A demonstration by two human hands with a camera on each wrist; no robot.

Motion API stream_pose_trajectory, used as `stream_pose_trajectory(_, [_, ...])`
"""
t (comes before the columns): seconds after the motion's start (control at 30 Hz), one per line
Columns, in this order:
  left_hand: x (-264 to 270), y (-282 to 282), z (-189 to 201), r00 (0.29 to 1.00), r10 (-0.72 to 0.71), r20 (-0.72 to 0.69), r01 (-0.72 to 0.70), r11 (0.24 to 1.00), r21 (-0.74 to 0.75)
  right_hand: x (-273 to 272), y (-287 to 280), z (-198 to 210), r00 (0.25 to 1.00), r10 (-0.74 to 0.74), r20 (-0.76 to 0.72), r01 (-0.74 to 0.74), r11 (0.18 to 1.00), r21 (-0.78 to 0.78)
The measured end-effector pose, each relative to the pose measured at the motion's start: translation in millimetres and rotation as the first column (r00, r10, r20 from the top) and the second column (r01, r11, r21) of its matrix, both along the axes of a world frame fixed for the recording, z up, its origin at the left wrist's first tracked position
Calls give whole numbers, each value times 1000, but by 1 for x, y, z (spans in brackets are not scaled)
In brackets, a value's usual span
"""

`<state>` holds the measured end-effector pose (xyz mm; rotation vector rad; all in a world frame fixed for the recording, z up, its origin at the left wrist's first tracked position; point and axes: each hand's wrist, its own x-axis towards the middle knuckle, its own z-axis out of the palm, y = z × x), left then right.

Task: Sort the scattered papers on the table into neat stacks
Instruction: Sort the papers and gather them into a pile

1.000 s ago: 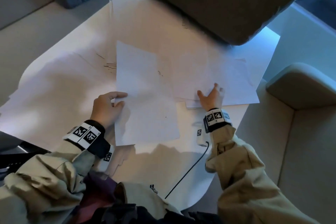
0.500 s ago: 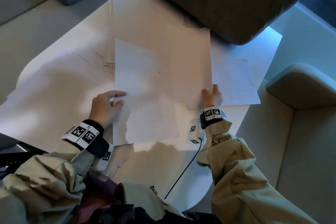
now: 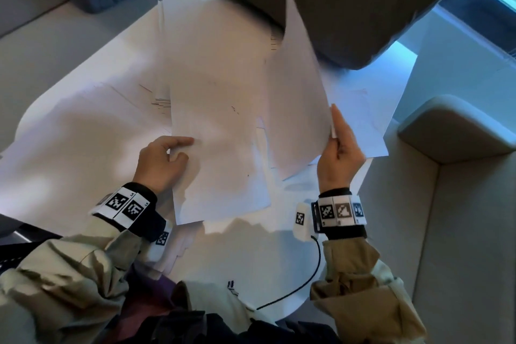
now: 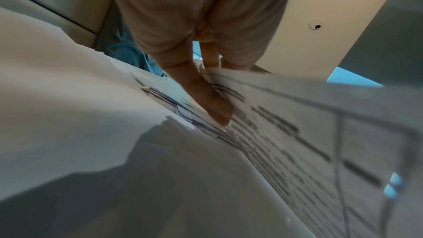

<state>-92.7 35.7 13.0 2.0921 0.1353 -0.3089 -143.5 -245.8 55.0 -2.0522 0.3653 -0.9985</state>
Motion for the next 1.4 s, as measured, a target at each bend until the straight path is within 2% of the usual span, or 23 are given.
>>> stream_pose_trajectory(0.07, [-1,-3,2,998,-63,13,63,998,18,-12,17,7,985,167,37,-160,977,-140])
stream_pose_trajectory(0.13, [-1,-5,3,993,-117,3,117,992,40,-23,33,7,950,312,11,-304,933,-194])
stream_pose_trajectory(0.23, [0,-7,5,994,-97,-57,94,994,-51,-38,59,-4,864,497,-76,-502,861,-81])
stream_pose_trajectory(0.33, [4,-9,6,991,-43,-128,25,990,-138,-51,79,-17,772,604,-197,-613,790,15])
stream_pose_trajectory(0.4, [7,-8,9,986,12,-166,-35,990,-136,-57,90,-21,736,618,-277,-624,777,76])
stream_pose_trajectory(0.5, [11,-3,6,988,44,-150,-61,993,-106,-61,99,-19,704,633,-323,-571,774,274])
stream_pose_trajectory(0.57, [12,0,1,987,79,-142,-94,990,-101,-61,99,-18,665,650,-368,-568,760,315])
stream_pose_trajectory(0.73, [11,3,4,987,104,-121,-120,983,-137,-61,86,-20,503,693,-517,-609,708,357])
stream_pose_trajectory(0.87, [8,1,12,995,67,-80,-77,988,-135,-63,79,-22,296,694,-657,-584,675,450])
stream_pose_trajectory(0.9, [8,0,13,995,67,-79,-77,988,-132,-63,77,-24,267,682,-681,-569,682,460])
stream_pose_trajectory(1.03, [5,-5,18,998,58,-39,-64,984,-164,-58,69,-38,319,611,-725,-379,783,493])
stream_pose_trajectory(1.1, [2,-10,21,999,36,-22,-39,982,-182,-57,69,-46,314,613,-725,-290,789,542])
stream_pose_trajectory(1.13, [0,-12,22,1000,3,-23,-7,984,-176,-57,69,-48,273,631,-726,-303,773,558])
stream_pose_trajectory(1.23, [-6,-21,20,992,-118,-44,114,990,-81,-58,74,-41,48,597,-800,-510,704,495])
stream_pose_trajectory(1.27, [-9,-23,21,991,-127,-45,123,990,-71,-58,74,-42,20,577,-816,-557,684,470])
stream_pose_trajectory(1.3, [-11,-26,22,993,-115,-40,112,991,-79,-60,74,-43,15,588,-809,-545,683,486])
stream_pose_trajectory(1.33, [-12,-27,24,995,-92,-27,89,992,-94,-61,75,-44,65,625,-778,-490,700,521])
stream_pose_trajectory(1.4, [-12,-28,31,999,-45,6,45,990,-133,-62,77,-47,287,627,-724,-264,779,569])
